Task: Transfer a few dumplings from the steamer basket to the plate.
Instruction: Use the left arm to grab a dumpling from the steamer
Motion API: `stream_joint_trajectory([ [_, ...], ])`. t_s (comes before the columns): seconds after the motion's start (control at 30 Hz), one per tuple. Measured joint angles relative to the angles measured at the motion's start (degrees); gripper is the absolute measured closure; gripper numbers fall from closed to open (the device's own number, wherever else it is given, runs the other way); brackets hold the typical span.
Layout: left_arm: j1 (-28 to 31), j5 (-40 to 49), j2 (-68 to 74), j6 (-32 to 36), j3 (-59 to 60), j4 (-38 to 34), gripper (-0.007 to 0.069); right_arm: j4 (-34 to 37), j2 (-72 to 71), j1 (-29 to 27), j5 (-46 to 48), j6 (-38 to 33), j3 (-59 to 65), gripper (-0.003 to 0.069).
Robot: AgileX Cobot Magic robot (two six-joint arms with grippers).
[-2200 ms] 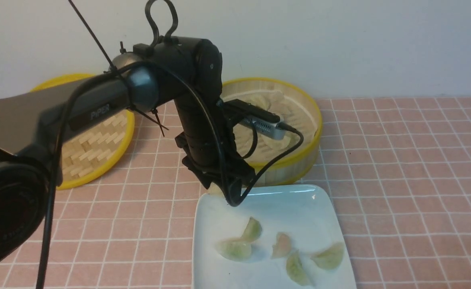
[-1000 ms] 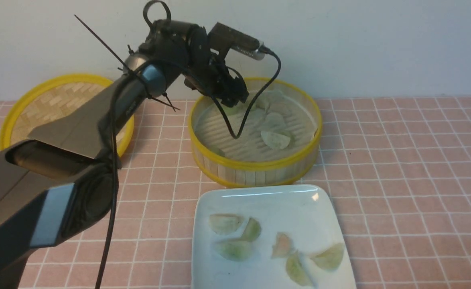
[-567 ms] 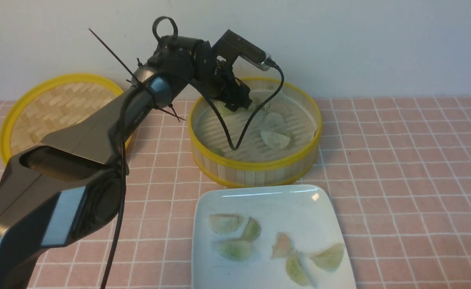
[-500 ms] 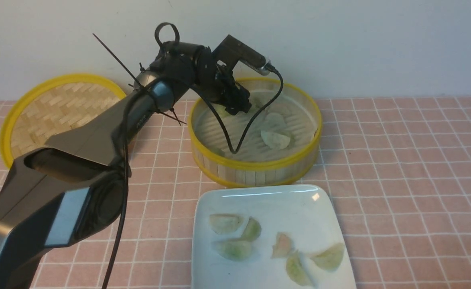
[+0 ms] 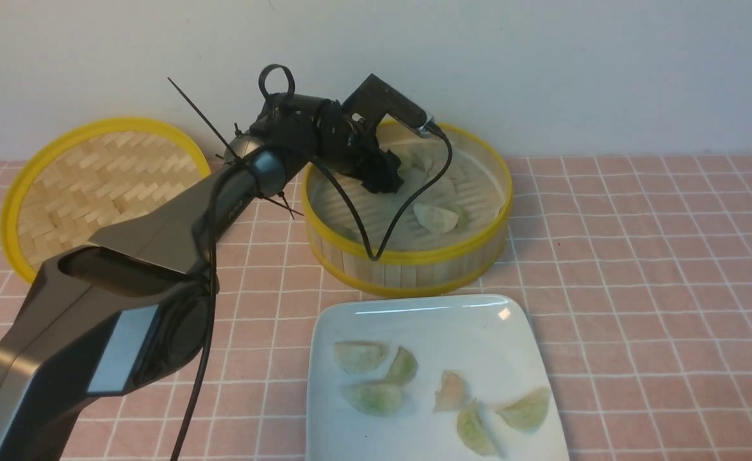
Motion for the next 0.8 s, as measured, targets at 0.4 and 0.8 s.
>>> stream_joint_trajectory([
  [0.4,-0.3,16.6,1.3,-3.0,-9.6,3.2,0.0407,0.0,0.0,0.0,0.0,0.0,0.0,0.0572],
  [0.8,-0.3,22.8,1.9,-2.6,-18.0,2.1,0.0407,0.0,0.0,0.0,0.0,0.0,0.0,0.0572],
])
